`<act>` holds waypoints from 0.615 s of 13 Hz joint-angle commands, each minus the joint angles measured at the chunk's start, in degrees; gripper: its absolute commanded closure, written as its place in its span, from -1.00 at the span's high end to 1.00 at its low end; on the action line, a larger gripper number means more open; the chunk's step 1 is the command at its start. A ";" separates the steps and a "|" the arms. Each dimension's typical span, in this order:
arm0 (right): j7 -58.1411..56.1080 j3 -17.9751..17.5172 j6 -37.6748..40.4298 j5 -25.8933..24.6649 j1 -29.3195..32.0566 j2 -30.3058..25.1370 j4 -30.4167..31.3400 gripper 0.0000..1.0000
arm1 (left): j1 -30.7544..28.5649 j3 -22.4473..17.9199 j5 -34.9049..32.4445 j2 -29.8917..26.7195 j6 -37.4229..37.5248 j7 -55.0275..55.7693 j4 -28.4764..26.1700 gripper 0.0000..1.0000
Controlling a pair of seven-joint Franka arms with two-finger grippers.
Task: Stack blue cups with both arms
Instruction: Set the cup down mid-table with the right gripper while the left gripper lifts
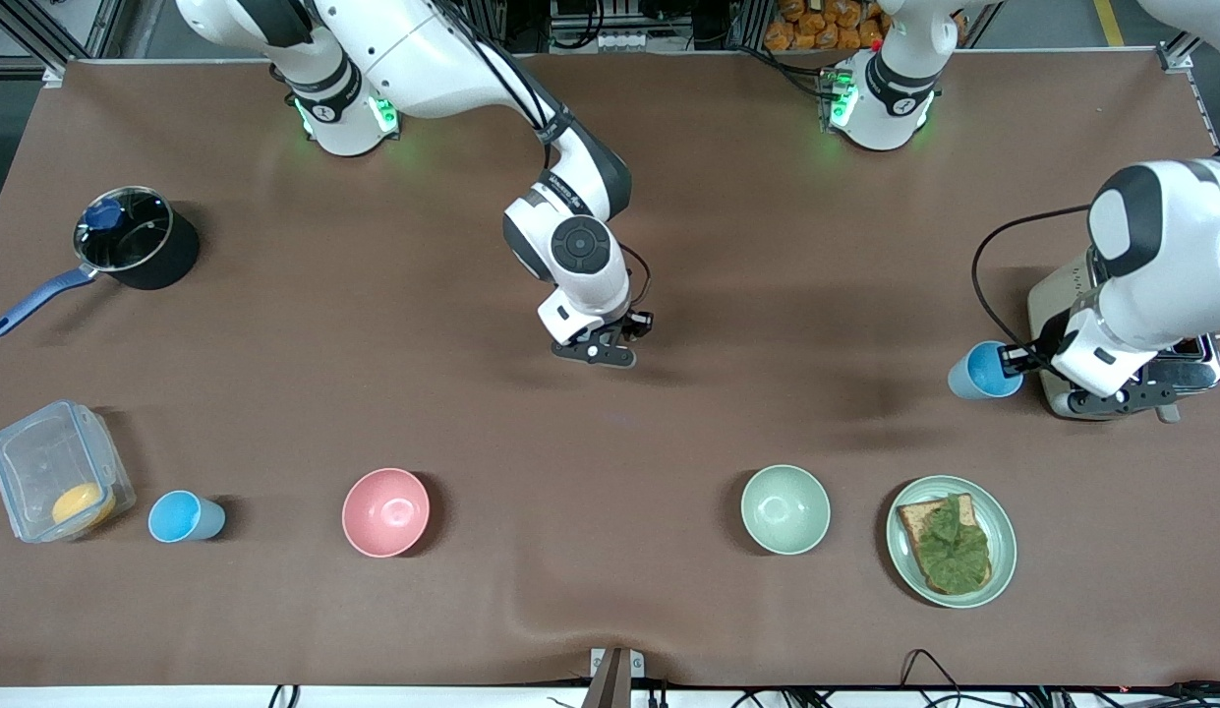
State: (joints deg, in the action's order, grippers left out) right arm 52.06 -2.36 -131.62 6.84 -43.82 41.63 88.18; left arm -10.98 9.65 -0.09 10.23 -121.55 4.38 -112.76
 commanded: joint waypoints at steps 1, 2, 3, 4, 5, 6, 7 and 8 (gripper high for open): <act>-0.91 0.96 6.43 0.36 1.27 -4.35 -2.12 1.00 | -0.18 2.91 1.85 -4.77 0.00 3.95 -4.74 -1.00; -1.78 0.96 10.12 0.45 2.76 -6.63 -3.35 1.00 | -0.18 4.66 1.85 -5.22 0.00 6.06 -5.19 -1.00; -3.44 0.96 13.90 0.45 4.42 -8.92 -4.15 1.00 | -0.18 6.07 1.85 -5.22 0.00 8.43 -5.45 -1.00; -6.07 0.96 18.03 0.45 6.44 -11.46 -4.59 1.00 | -0.18 7.48 1.85 -5.13 0.00 10.46 -5.54 -1.00; -9.14 0.96 21.29 0.45 8.99 -13.66 -4.68 1.00 | -0.18 8.88 1.85 -5.22 0.00 12.31 -5.63 -1.00; -12.65 1.05 24.28 0.36 11.97 -15.60 -4.68 1.00 | -0.09 10.99 1.85 -5.13 0.00 15.37 -5.54 -1.00; -16.51 1.13 28.05 0.45 15.83 -17.36 -4.68 1.00 | 0.08 13.44 1.85 -4.87 0.00 19.23 -5.20 -1.00; -21.95 1.13 32.52 0.54 19.78 -18.94 -4.68 1.00 | 0.43 15.56 1.85 -4.09 0.09 22.14 -4.58 -1.00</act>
State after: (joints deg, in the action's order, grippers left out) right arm 37.74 -0.17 -104.21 6.78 -30.83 25.89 81.85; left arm -10.55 21.72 0.61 6.84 -121.49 21.78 -117.01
